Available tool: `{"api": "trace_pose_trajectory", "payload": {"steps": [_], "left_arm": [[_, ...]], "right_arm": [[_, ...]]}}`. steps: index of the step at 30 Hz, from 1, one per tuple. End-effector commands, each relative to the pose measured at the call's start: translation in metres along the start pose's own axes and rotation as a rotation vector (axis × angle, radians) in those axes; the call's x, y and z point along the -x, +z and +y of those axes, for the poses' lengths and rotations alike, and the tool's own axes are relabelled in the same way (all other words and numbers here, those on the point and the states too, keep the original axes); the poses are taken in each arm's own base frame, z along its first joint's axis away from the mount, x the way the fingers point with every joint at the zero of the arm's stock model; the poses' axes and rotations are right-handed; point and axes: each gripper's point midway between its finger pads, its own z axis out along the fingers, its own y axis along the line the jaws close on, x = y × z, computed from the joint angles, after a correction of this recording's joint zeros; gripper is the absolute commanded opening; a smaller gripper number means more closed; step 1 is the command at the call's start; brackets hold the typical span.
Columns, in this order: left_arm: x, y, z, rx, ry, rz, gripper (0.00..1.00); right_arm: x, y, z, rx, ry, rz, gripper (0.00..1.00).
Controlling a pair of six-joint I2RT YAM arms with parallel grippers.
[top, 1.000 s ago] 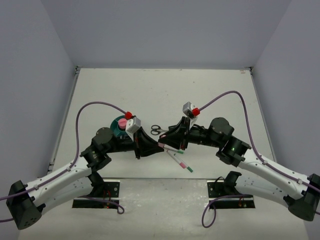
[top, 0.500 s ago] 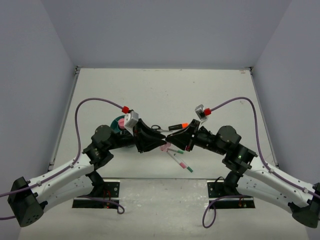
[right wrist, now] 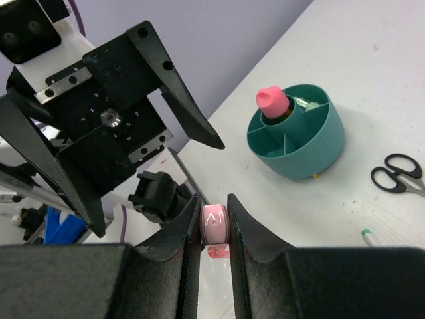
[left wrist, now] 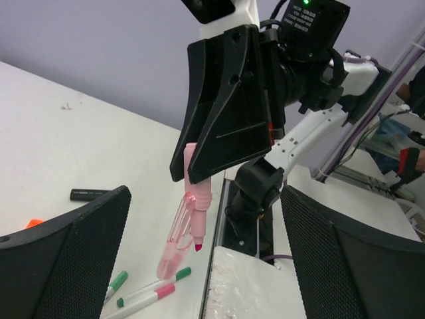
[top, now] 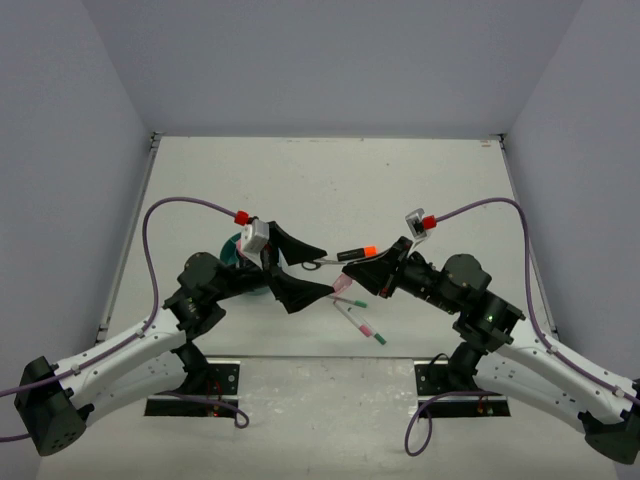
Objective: Sort the stationery into containers
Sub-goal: Close the pen cap on the pen.
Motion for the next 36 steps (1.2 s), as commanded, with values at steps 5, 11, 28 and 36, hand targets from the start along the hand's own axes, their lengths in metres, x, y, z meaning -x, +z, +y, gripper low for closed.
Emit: {"api": "trace_pose_trajectory", "payload": {"steps": [5, 11, 28, 36], "left_arm": [[0.003, -0.008, -0.019, -0.133, 0.135, -0.073, 1.0], [-0.014, 0.0, -0.021, -0.219, 0.156, -0.025, 0.93], [-0.021, 0.011, -0.035, -0.36, 0.122, -0.012, 0.47], [-0.023, 0.011, -0.036, -0.361, 0.109, -0.005, 0.09]], "right_arm": [[0.019, -0.011, 0.052, 0.17, -0.203, 0.133, 0.0], [0.023, -0.014, 0.068, 0.229, -0.284, 0.199, 0.0], [0.05, -0.013, 0.076, 0.195, -0.331, 0.157, 0.0], [0.058, -0.01, 0.07, 0.144, -0.349, 0.133, 0.0]]}}
